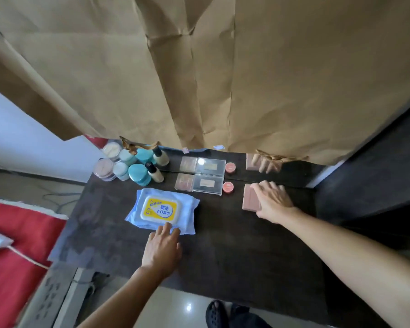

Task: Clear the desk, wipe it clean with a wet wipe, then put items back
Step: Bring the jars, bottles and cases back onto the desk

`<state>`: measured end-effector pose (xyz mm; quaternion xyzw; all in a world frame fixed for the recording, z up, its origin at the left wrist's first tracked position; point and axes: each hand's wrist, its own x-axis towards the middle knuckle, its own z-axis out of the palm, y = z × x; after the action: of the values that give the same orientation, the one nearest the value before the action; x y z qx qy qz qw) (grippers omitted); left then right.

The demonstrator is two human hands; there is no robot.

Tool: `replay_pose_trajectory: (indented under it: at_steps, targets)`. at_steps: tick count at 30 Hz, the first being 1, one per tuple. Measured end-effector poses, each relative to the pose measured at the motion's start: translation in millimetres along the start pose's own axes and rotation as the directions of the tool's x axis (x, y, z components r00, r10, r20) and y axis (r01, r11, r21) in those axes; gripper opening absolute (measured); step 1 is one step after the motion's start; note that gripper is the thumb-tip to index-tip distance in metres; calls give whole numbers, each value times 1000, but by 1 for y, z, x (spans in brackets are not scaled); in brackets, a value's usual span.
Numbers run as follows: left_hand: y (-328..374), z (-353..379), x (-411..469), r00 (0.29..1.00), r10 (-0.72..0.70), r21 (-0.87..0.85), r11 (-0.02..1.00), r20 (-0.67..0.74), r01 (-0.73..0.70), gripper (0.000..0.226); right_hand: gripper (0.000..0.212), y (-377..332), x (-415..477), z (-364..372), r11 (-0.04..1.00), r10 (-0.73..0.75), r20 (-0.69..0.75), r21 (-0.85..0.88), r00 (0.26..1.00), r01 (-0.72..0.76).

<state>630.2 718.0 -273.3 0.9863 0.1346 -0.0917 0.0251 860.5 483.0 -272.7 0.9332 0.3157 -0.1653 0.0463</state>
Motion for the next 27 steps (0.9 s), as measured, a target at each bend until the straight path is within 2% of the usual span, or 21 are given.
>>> replay_pose_trajectory:
  at_steps: [8,12,14,17,19,22,23,24,27]
  targets:
    - [-24,-1,21,981,-188,-118,974,57,194,30,68,1,30,13,997,-71,-2,1,997,71]
    - [-28,-8,31,943,-326,-263,906,63,331,26,56,-10,25,9,997,-72,-67,35,995,74]
    - [-29,-10,33,881,-458,-331,818,119,470,21,47,-31,27,3,987,-126,-167,83,978,141]
    - [-39,-9,33,771,-606,-406,665,195,626,10,27,-84,37,-13,922,-221,-310,243,925,302]
    - [-53,-2,34,681,-672,-485,510,290,710,13,27,-124,49,-22,885,-232,-258,344,938,314]
    - [-80,19,35,557,-661,-628,163,503,761,33,47,-174,67,-23,886,-186,0,432,983,168]
    - [-88,26,34,543,-633,-659,68,552,749,40,53,-185,71,-19,882,-150,88,463,985,93]
    - [-95,30,35,562,-602,-699,10,567,715,44,57,-192,74,-13,876,-108,152,482,982,22]
    - [-105,32,46,668,-487,-775,-30,563,631,40,51,-201,66,10,856,-8,205,508,979,-100]
